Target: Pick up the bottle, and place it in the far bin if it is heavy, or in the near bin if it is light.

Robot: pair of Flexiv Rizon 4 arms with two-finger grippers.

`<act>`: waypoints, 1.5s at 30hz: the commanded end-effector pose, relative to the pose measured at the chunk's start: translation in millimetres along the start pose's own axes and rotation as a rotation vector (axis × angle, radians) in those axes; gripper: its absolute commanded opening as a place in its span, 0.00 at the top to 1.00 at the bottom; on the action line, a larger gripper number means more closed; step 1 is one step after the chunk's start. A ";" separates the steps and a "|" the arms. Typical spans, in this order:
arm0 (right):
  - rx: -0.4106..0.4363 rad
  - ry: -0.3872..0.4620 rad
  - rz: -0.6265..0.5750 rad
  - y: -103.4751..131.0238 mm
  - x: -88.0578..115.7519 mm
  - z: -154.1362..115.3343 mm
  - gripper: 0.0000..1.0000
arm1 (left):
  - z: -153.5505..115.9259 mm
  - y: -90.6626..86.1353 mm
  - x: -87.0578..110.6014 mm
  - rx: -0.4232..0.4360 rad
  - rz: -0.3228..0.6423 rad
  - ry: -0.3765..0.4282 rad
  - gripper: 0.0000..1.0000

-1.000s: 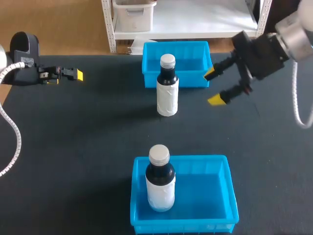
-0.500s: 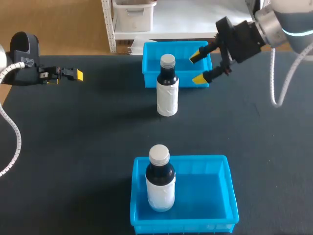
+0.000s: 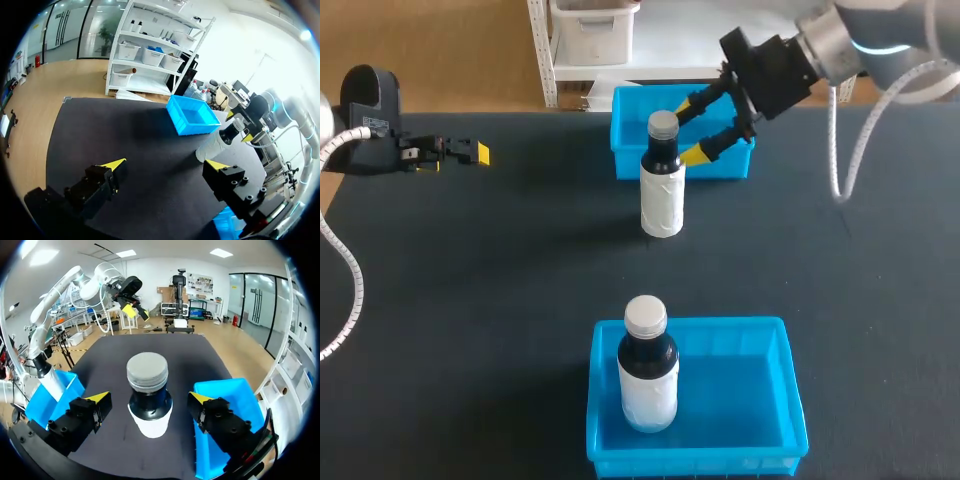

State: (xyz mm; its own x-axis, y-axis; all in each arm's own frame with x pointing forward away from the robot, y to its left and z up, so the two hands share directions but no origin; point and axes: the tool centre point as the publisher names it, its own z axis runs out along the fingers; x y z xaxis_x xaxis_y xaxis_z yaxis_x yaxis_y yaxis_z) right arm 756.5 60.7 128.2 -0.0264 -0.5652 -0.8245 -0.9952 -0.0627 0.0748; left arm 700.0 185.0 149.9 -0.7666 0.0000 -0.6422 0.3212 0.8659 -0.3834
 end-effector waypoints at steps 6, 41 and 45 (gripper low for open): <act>-0.001 -0.027 0.019 -3.6 -4.2 17.6 0.00 | 0.0 0.0 0.0 0.000 0.000 0.000 0.00; -0.009 -0.070 0.018 -1.8 -10.7 31.9 0.51 | 0.0 0.0 0.0 0.000 0.000 0.000 0.00; -0.008 -0.070 0.017 -0.6 -11.0 30.7 0.55 | 0.0 0.0 0.0 0.000 0.000 0.000 0.00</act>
State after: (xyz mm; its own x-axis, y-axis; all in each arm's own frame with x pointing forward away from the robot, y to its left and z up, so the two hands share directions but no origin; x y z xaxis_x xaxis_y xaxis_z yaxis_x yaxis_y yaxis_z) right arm 756.7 93.5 119.1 -0.0504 -0.5091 -0.8592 -0.9935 -0.0622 0.0952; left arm 700.0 185.0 149.9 -0.7666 0.0000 -0.6422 0.3212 0.8659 -0.3834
